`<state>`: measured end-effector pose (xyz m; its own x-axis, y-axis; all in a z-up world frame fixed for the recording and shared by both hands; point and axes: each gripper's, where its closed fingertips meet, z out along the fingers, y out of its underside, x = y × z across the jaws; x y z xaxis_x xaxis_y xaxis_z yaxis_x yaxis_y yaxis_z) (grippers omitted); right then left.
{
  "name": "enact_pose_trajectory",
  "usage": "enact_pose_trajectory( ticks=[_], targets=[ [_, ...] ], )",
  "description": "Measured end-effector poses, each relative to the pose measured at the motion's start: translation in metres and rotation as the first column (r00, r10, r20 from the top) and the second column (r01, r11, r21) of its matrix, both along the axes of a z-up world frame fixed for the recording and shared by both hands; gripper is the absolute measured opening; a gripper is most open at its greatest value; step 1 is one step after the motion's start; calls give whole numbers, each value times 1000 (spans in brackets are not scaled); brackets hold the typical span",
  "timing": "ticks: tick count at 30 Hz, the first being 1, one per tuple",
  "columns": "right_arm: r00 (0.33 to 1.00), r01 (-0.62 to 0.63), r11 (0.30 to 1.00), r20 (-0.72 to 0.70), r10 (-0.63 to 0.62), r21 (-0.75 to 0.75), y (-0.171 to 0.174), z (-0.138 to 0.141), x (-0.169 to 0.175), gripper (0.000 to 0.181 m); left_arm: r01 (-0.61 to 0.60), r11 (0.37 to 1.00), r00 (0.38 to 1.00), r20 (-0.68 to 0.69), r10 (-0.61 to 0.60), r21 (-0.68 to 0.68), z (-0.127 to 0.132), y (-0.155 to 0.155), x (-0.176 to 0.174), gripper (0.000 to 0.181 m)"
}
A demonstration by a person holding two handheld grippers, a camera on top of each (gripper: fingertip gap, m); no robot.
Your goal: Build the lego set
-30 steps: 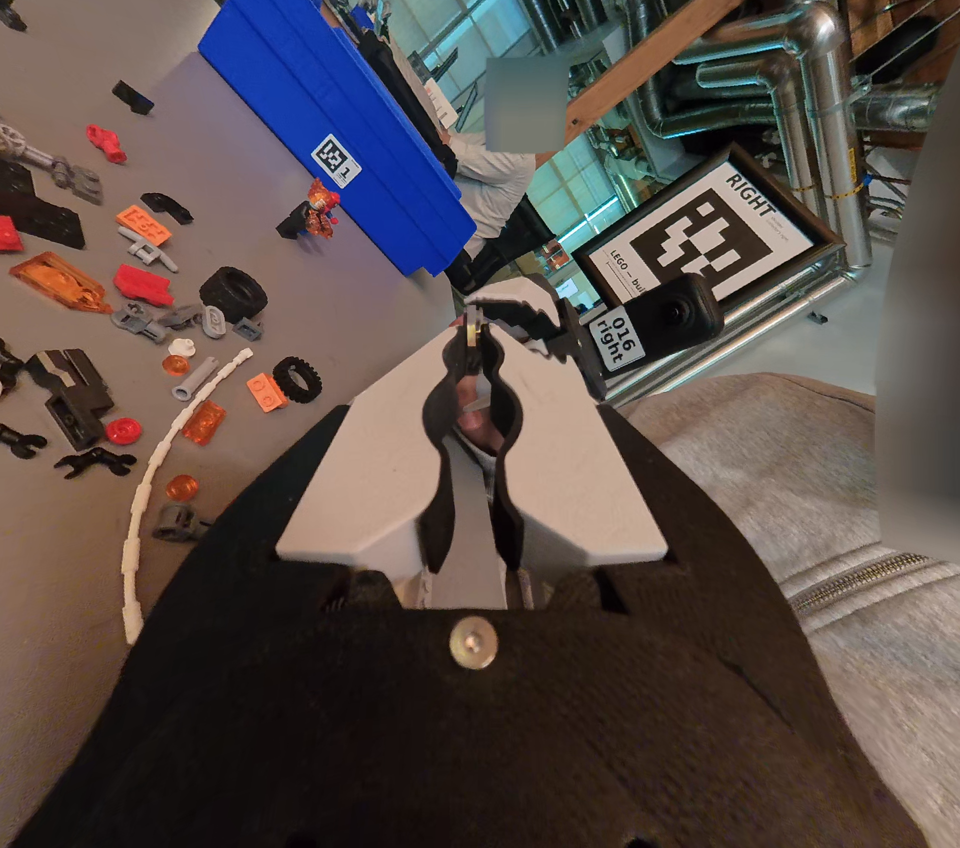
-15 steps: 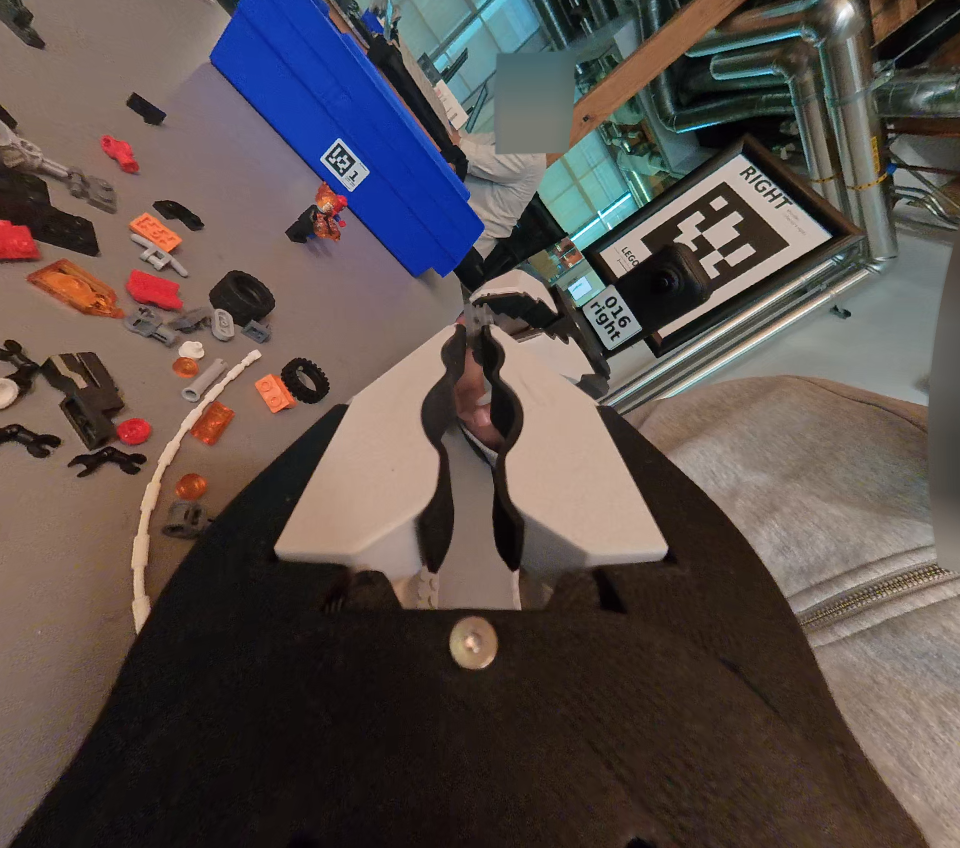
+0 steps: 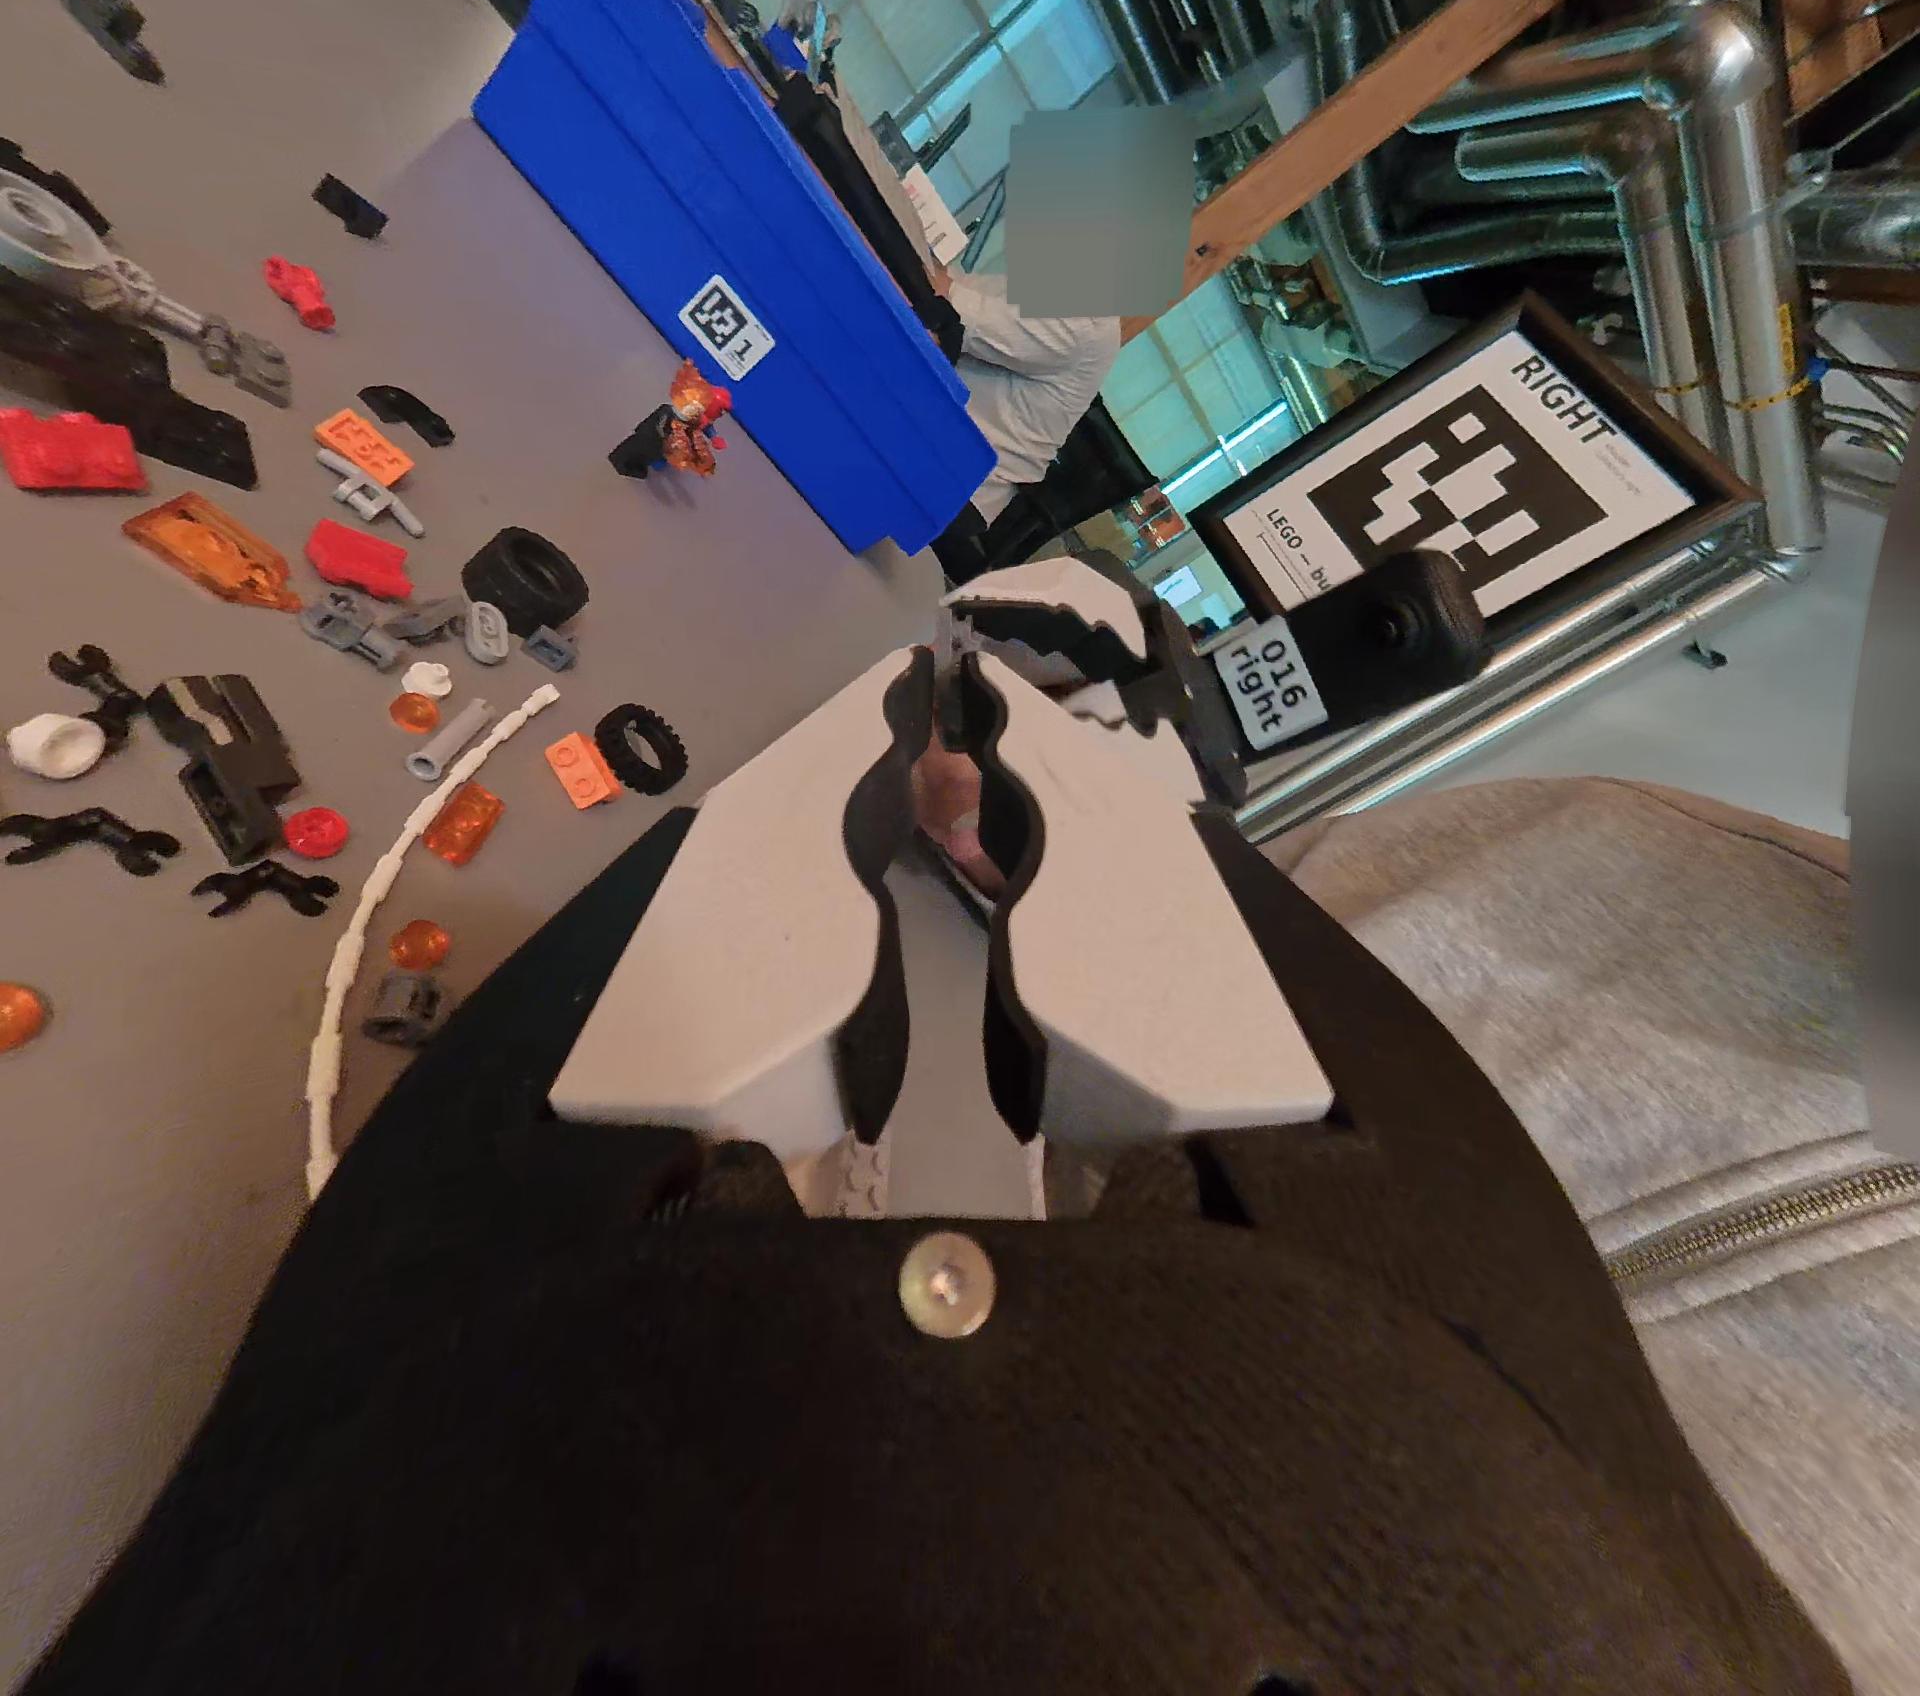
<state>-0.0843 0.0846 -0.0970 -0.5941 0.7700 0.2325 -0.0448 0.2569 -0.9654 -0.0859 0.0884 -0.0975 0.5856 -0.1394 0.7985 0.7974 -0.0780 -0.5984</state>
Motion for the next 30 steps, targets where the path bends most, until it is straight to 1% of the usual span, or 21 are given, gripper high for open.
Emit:
enact_pose_trajectory(
  ticks=[1, 3, 6, 8, 13, 17, 18, 20, 22, 24, 26, 28, 30],
  targets=[
    [1000, 5, 1000, -6, -5, 24, -2, -2, 0, 31, -5, 1000, 1000, 5, 5, -2, -1, 0, -1, 2],
    [999, 30, 997, -27, -28, 69, -3, -3, -1, 33, -9, 1000, 1000, 13, 9, -1, -1, 0, -2, 2],
    [994, 92, 987, -61, -85, 129, 0, -5, -4, 24, -3, 1000, 1000, 19, 4, -6, -2, 1, -1, 2],
    [992, 107, 983, -76, -97, 148, 1, -5, -5, 23, 0, 1000, 1000, 25, 0, -2, -2, 0, 0, 2],
    [993, 95, 987, -80, -85, 128, 0, -1, -2, 23, 17, 1000, 999, 46, -18, 24, 1, 0, 1, 2],
    [998, 55, 996, -35, -53, 74, 1, -1, -2, 23, 8, 1000, 1000, 17, -8, 16, 1, 0, 1, 3],
    [999, 39, 998, -22, -37, 52, 1, 0, -1, 23, -8, 1000, 1000, -2, 8, -1, 0, 0, -1, 9],
    [1000, -25, 1000, 11, 25, 5, -2, 1, 3, 23, -45, 997, 997, -70, 41, -55, -5, -4, -3, 25],
    [993, -87, 996, 81, 86, 6, -2, -8, 8, 23, -85, 989, 984, -164, 65, -119, -7, -14, 3, 26],
    [964, -187, 982, 198, 177, 35, -5, -24, 19, 23, -151, 962, 947, -312, 76, -226, -15, -29, 12, 28],
    [902, -313, 949, 320, 289, 26, -12, -37, 38, 23, -225, 906, 884, -466, 36, -358, -30, -45, 23, 30],
    [817, -432, 902, 422, 392, -3, -22, -46, 58, 23, -277, 839, 815, -577, -53, -468, -47, -57, 36, 33],
    [749, -506, 862, 508, 426, 23, -28, -58, 70, 23, -292, 799, 756, -639, -144, -526, -58, -60, 49, 33]
  ],
)
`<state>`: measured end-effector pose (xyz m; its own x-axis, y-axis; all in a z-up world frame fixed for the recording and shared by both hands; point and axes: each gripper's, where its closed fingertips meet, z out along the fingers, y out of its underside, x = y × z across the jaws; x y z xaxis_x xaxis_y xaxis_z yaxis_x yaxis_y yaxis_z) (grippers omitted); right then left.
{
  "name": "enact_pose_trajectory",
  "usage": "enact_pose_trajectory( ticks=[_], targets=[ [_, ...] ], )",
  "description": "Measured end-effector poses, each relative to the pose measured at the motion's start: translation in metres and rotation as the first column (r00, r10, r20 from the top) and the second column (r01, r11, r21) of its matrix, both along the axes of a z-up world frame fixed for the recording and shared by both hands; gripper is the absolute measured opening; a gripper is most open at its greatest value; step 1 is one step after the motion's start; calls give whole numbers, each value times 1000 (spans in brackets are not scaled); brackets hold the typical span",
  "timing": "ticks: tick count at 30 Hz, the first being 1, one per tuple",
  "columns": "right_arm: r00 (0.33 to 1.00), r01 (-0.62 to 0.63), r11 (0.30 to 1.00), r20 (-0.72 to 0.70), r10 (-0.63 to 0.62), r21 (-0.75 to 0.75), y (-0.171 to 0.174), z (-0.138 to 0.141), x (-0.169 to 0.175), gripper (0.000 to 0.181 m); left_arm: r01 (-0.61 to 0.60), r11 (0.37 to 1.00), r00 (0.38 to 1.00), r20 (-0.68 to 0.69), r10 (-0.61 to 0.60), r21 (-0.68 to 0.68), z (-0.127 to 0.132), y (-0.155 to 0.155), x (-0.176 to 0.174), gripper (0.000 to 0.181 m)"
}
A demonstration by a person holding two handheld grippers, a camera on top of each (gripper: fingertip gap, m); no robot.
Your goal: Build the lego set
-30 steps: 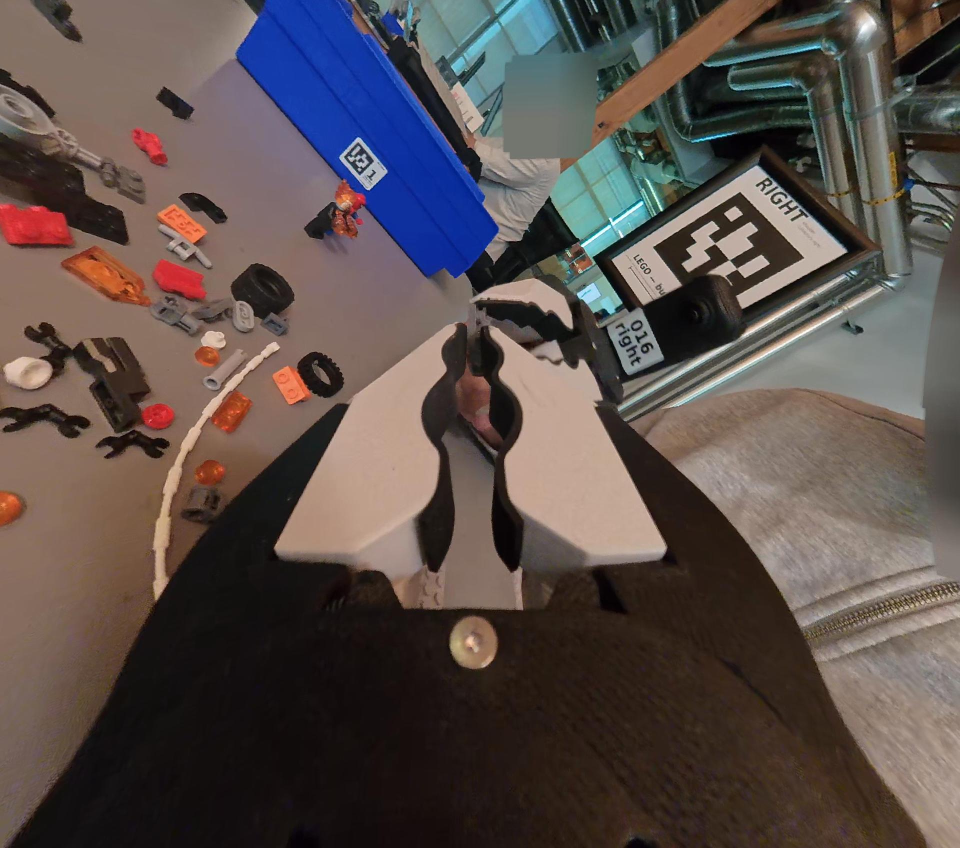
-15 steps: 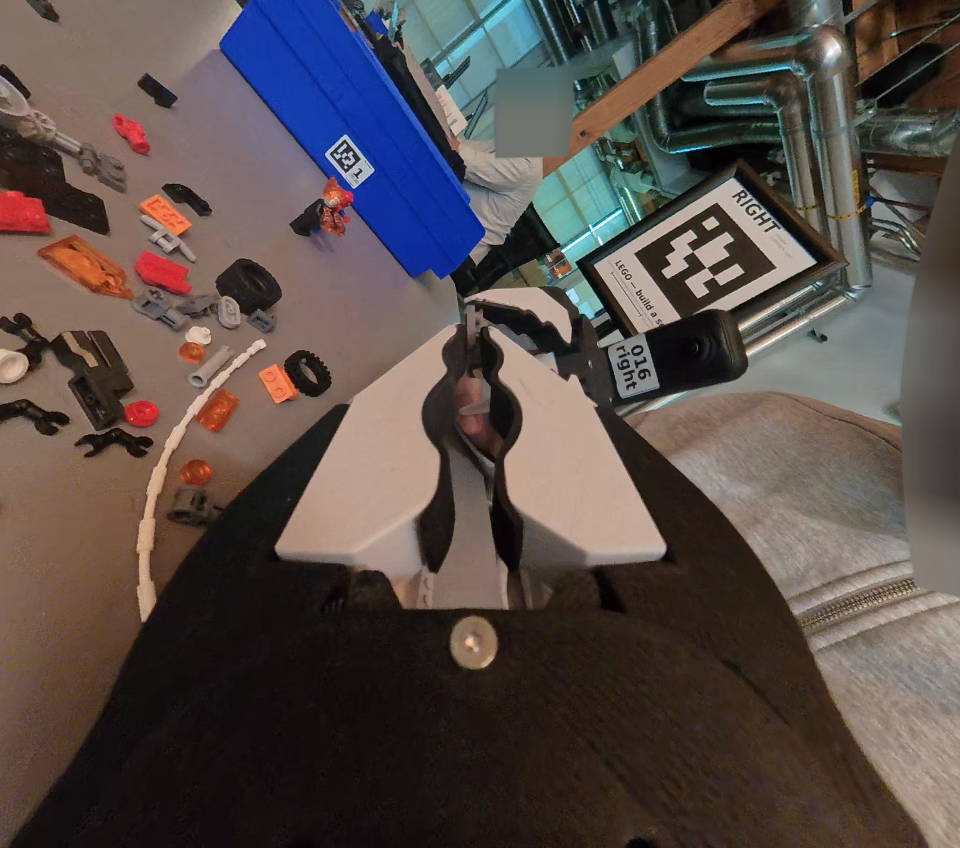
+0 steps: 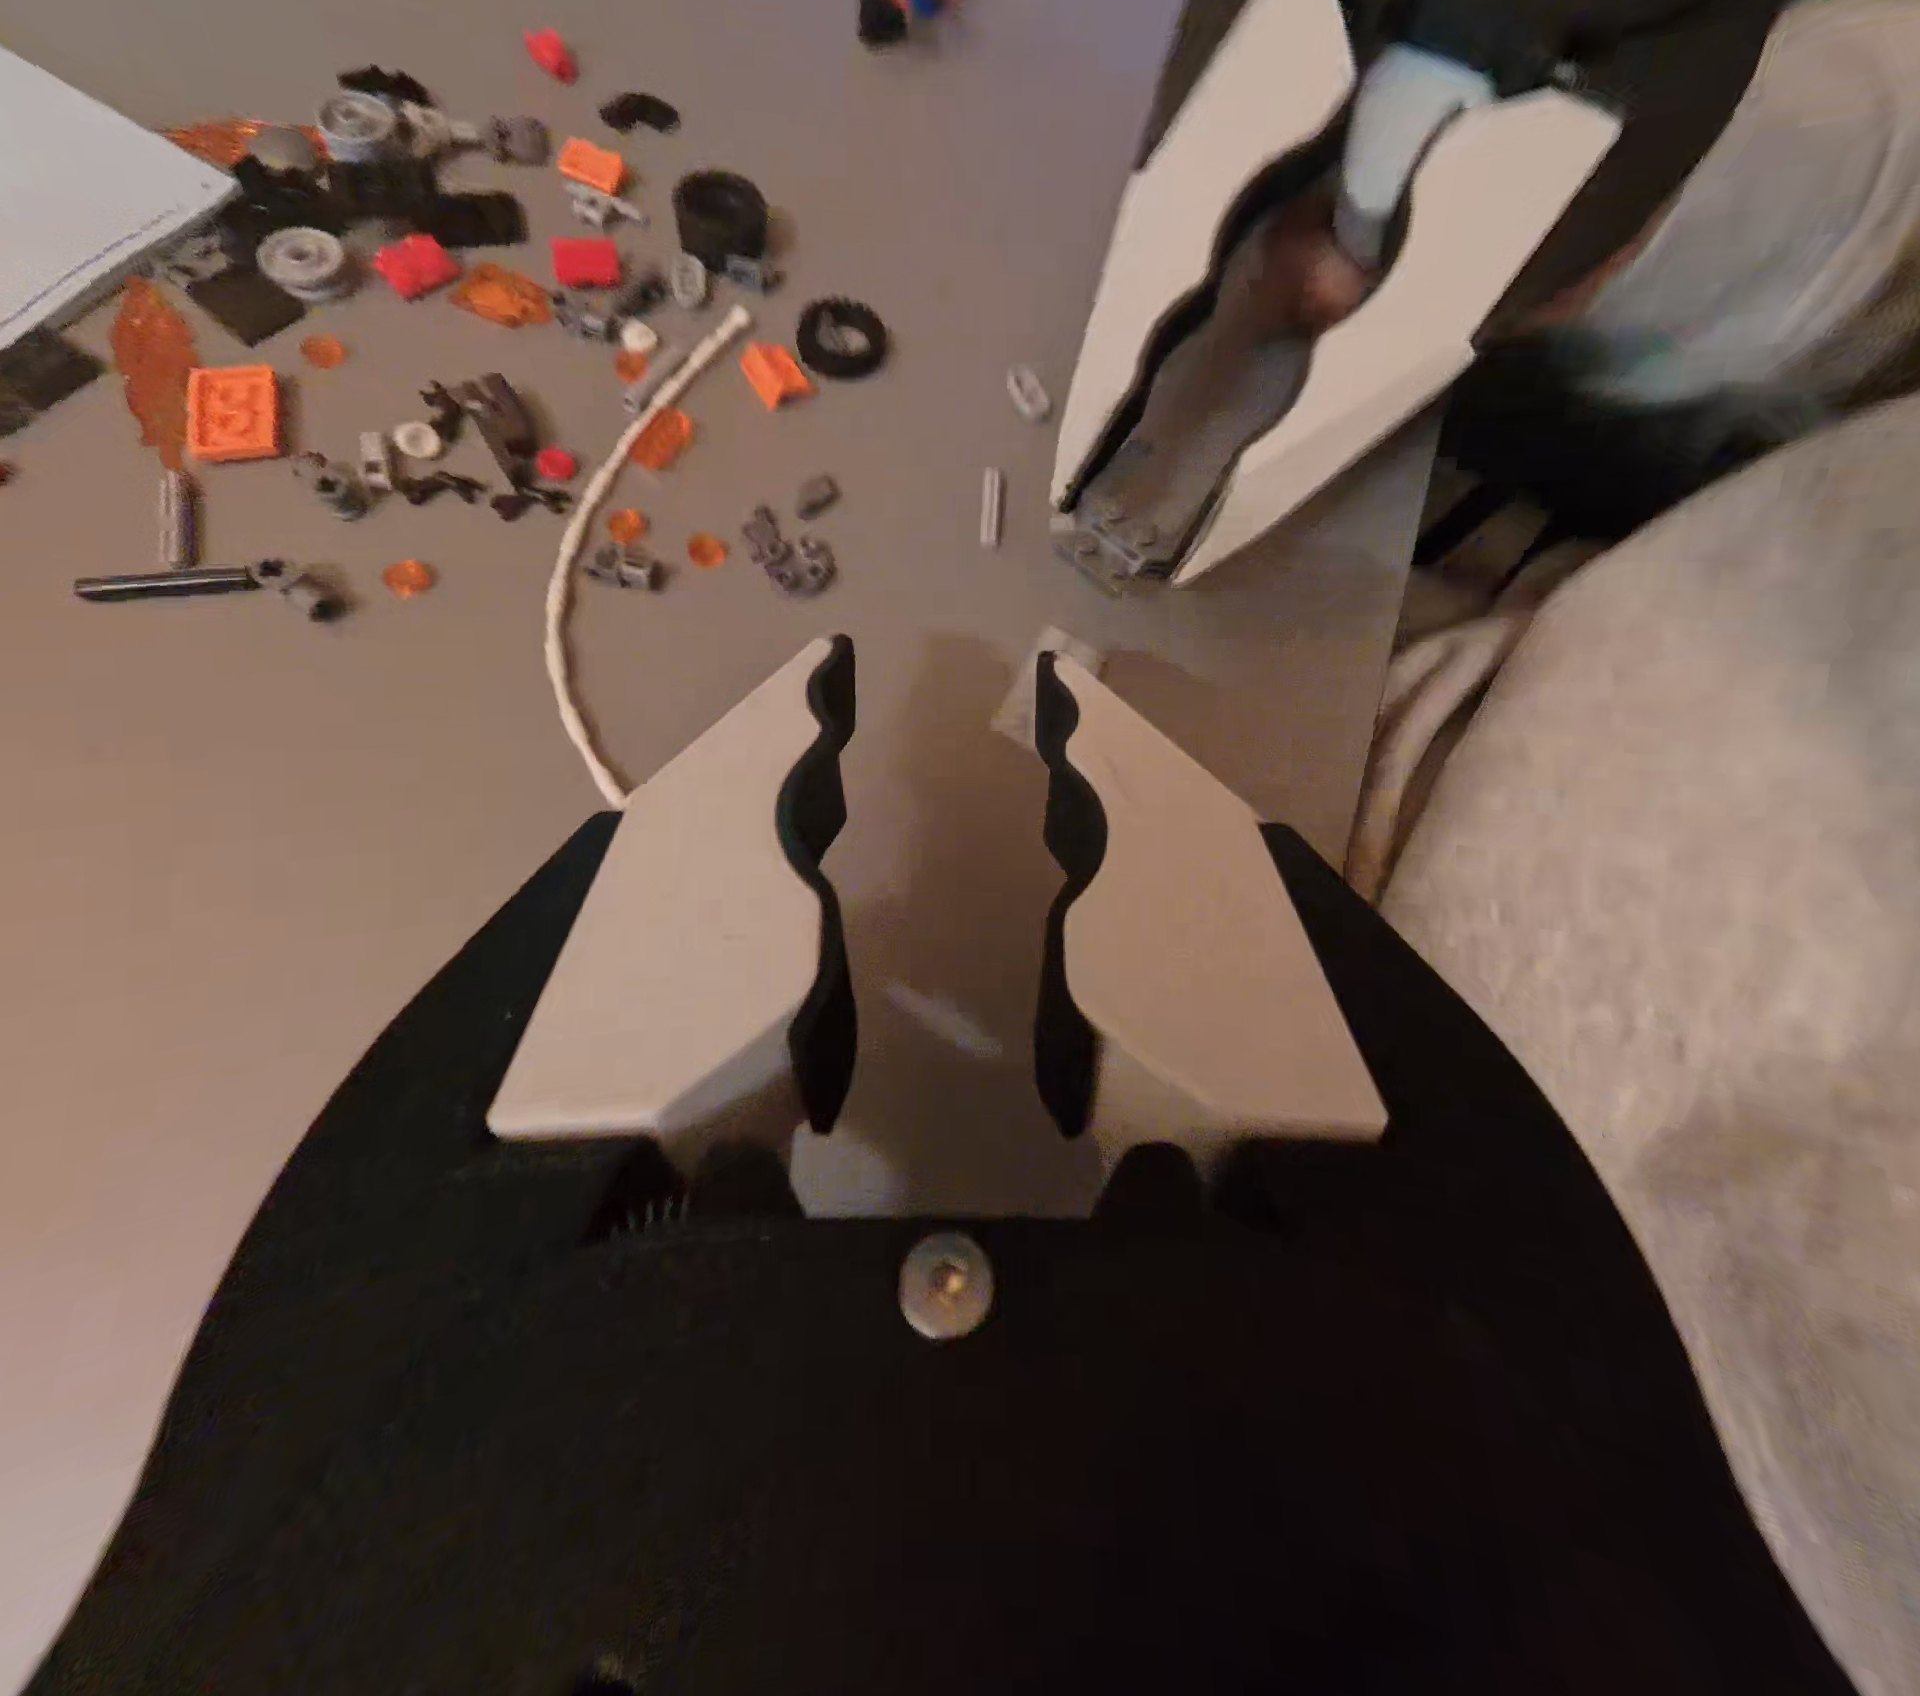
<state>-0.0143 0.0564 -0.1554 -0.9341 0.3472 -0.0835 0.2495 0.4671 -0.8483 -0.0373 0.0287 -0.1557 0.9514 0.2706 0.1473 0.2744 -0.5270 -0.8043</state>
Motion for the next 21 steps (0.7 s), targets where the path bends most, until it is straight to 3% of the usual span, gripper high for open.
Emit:
enact_pose_trajectory(
  ticks=[4, 9, 21],
  targets=[
    [998, -67, 986, -1, 68, 151, -5, -20, 2, 23, 78, 994, 996, -40, -81, -74, -17, 7, 14, 33],
    [993, -113, 977, 38, 108, 183, -11, -27, 3, 24, 149, 986, 988, 42, -146, -77, -25, 11, 23, 33],
    [993, -121, 980, 29, 117, 159, -8, -26, 4, 24, 181, 976, 981, 89, -171, -119, -33, 12, 27, 21]
  ],
)
